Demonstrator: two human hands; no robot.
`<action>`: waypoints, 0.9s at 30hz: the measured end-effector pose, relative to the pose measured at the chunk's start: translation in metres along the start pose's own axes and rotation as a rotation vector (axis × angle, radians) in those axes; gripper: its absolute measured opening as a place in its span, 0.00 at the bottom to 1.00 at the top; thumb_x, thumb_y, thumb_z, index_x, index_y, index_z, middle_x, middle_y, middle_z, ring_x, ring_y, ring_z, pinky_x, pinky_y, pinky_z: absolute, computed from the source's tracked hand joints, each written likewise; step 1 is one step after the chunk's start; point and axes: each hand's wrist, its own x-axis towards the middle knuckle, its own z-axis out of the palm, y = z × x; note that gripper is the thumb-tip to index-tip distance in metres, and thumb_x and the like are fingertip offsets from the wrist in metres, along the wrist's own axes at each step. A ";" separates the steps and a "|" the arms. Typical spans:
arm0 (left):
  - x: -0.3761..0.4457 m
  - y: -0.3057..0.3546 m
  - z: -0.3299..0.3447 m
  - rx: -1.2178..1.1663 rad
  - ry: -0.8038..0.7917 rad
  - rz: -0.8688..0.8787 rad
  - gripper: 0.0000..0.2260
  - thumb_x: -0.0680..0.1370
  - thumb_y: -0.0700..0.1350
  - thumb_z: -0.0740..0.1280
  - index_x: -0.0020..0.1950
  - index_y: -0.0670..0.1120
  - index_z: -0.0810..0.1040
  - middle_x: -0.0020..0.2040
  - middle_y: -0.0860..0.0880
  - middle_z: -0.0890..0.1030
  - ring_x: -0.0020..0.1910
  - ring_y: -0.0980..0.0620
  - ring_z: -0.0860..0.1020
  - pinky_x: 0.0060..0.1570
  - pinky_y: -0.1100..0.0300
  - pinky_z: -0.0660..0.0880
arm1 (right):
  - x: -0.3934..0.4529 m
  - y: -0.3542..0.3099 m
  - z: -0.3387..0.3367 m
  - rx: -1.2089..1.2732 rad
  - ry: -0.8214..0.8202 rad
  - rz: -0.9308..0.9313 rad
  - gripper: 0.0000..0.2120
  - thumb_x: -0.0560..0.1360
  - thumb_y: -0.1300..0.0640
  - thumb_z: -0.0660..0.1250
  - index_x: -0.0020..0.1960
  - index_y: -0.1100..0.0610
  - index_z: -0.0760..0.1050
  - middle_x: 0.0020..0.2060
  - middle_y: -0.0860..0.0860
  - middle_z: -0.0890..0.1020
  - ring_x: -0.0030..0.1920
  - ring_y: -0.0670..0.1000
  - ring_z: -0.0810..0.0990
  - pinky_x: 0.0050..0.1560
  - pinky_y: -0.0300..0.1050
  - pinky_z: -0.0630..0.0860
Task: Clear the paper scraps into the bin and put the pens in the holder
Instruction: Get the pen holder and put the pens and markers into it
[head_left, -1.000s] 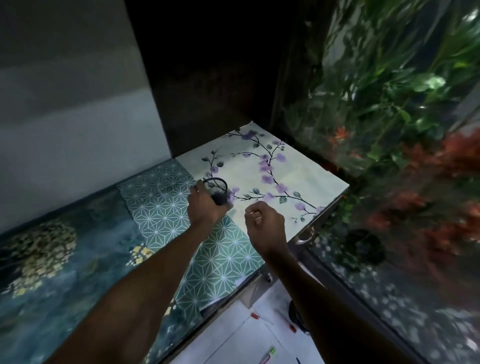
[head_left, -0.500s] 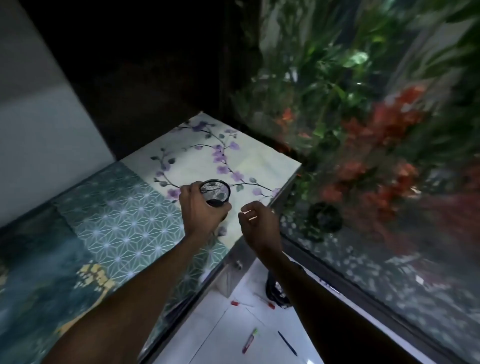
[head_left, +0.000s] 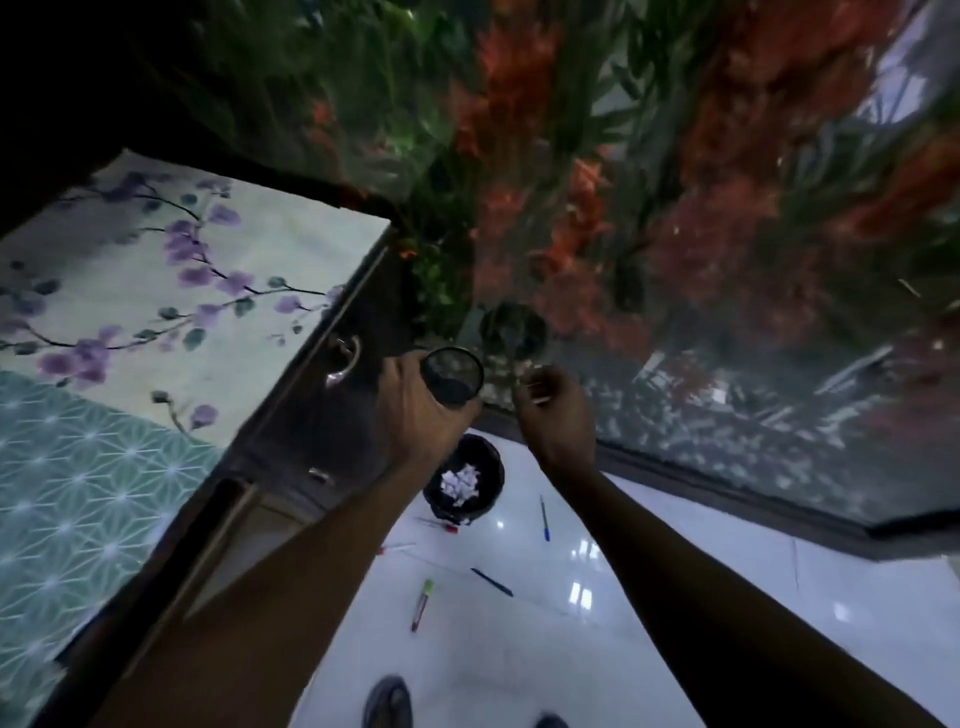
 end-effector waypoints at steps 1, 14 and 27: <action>-0.006 -0.001 0.020 0.017 -0.035 -0.006 0.33 0.56 0.63 0.74 0.58 0.52 0.76 0.54 0.50 0.76 0.55 0.49 0.77 0.53 0.53 0.78 | 0.002 0.017 -0.003 -0.005 0.013 0.017 0.06 0.76 0.48 0.68 0.49 0.50 0.79 0.42 0.46 0.84 0.43 0.49 0.83 0.46 0.52 0.82; -0.143 -0.181 0.332 -0.014 -0.247 0.136 0.37 0.62 0.60 0.78 0.67 0.51 0.70 0.62 0.51 0.72 0.63 0.49 0.73 0.57 0.54 0.77 | -0.009 0.373 0.120 0.010 0.207 0.364 0.06 0.78 0.50 0.66 0.54 0.46 0.79 0.41 0.41 0.84 0.41 0.47 0.84 0.42 0.44 0.78; -0.209 -0.383 0.508 0.039 -0.275 0.169 0.38 0.63 0.62 0.77 0.68 0.49 0.70 0.64 0.50 0.71 0.65 0.49 0.72 0.54 0.50 0.80 | -0.072 0.620 0.288 -0.025 0.171 0.450 0.07 0.77 0.52 0.67 0.55 0.47 0.79 0.42 0.41 0.83 0.38 0.40 0.81 0.42 0.42 0.75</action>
